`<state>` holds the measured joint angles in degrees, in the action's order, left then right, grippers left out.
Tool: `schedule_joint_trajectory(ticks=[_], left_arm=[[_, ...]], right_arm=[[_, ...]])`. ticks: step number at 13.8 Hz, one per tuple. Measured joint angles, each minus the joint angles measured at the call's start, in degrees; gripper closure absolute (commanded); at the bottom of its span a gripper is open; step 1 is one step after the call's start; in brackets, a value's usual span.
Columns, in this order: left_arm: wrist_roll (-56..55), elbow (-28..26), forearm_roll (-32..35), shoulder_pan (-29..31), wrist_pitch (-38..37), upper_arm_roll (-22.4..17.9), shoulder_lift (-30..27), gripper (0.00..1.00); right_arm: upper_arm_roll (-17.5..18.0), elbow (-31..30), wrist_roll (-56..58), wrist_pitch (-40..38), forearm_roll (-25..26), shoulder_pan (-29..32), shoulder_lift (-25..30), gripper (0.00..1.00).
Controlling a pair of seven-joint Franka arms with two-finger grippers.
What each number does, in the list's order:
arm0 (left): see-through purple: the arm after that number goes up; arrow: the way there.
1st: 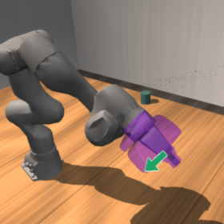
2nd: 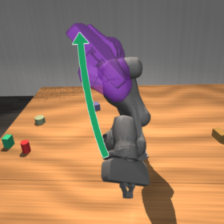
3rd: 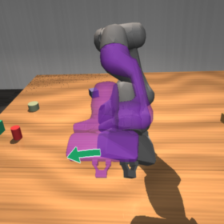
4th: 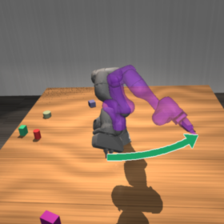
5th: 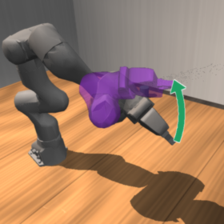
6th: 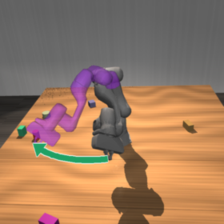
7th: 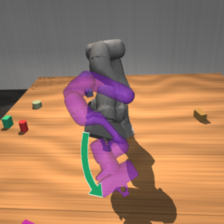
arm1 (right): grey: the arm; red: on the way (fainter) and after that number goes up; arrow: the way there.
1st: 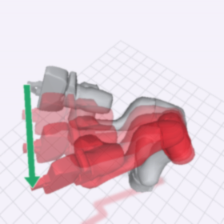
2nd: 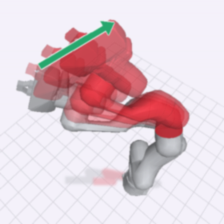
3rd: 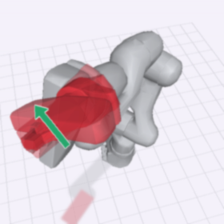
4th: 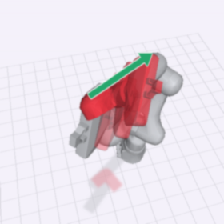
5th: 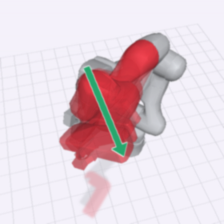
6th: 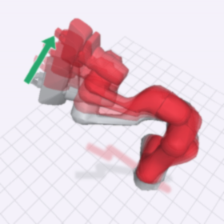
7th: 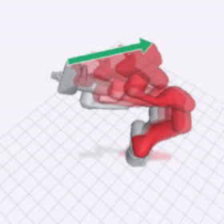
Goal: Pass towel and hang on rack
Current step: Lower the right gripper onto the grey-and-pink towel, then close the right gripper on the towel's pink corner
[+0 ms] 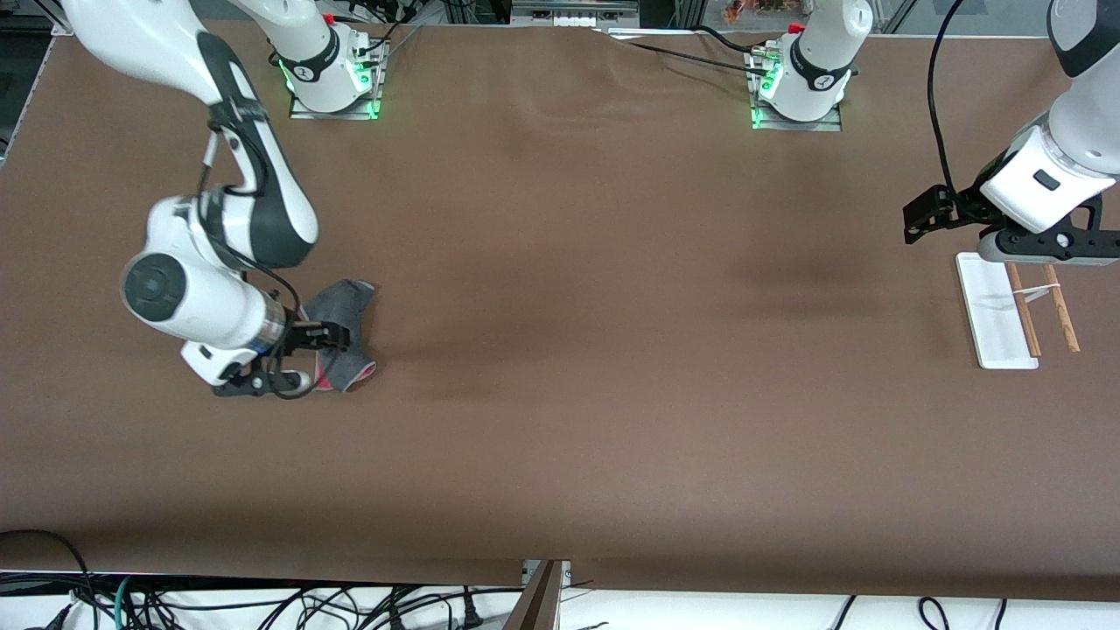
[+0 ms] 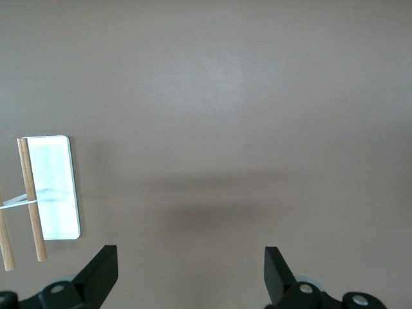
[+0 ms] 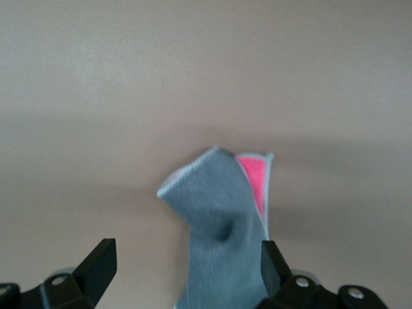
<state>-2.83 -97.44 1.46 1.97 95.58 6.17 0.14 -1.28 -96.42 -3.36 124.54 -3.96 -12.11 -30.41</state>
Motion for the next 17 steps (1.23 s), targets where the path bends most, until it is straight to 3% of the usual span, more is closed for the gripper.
schedule_joint_trajectory(ticks=[7,13,17], left_arm=[[0.0,0.01,0.0,0.0,-0.02,0.0,0.0,0.0],[0.0,0.01,0.0,0.0,-0.02,0.0,0.0,0.0],[0.0,0.01,0.0,0.0,-0.05,0.0,0.0,0.0]], right_arm=[[-0.29,0.46,4.2,12.29,0.37,0.05,-7.67,0.05],[-0.42,0.68,6.92,15.03,0.47,0.48,-9.66,0.21],[-0.42,0.68,8.06,15.04,0.47,0.56,-10.04,0.24]])
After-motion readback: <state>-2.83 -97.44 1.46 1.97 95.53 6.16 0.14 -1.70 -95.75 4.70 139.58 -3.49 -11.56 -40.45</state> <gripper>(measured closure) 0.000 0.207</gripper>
